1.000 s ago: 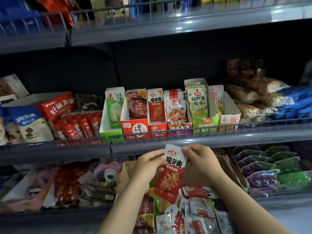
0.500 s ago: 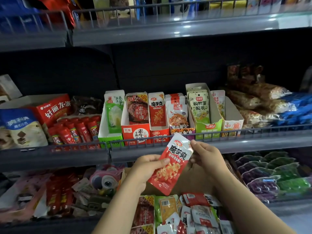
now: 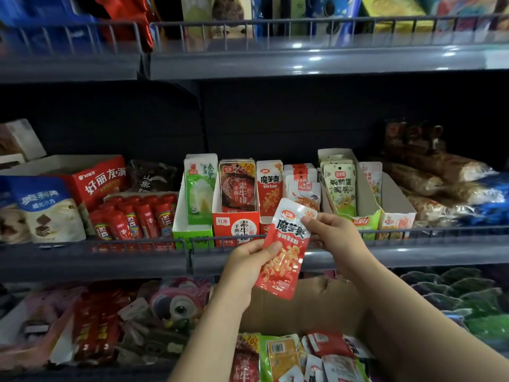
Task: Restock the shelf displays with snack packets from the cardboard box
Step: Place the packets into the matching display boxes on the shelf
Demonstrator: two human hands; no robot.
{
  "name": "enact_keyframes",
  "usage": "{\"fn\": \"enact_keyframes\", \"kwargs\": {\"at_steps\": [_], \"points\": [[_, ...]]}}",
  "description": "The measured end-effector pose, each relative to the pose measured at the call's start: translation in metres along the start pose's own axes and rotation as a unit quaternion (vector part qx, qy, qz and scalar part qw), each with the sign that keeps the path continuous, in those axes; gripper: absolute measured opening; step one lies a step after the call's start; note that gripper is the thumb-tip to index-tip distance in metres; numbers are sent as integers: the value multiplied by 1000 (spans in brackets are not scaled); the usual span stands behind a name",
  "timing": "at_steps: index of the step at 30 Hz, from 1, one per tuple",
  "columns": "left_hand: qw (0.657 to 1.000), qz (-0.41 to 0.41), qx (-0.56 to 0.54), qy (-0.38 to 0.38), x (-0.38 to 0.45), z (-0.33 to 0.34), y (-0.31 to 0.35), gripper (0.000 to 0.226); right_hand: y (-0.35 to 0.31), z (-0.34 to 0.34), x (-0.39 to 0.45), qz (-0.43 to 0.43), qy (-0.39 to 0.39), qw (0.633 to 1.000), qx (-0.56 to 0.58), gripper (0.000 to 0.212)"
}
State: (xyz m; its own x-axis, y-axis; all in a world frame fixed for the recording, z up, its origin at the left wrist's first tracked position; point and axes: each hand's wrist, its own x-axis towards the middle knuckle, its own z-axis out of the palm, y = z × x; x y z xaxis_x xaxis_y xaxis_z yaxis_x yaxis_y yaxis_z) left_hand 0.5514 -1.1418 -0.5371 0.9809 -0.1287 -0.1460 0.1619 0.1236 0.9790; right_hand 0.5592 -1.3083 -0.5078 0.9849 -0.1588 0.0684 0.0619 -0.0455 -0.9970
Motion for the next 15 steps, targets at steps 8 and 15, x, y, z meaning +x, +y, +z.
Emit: {"fn": "enact_keyframes", "kwargs": {"at_steps": [8,15], "points": [[999,1,37,18,0,6,2,18,-20,1,10,-2,5,1000,-28,23],[989,122,59,58,-4,18,5,16,-39,-5,26,-18,-23,995,-92,15]]}}
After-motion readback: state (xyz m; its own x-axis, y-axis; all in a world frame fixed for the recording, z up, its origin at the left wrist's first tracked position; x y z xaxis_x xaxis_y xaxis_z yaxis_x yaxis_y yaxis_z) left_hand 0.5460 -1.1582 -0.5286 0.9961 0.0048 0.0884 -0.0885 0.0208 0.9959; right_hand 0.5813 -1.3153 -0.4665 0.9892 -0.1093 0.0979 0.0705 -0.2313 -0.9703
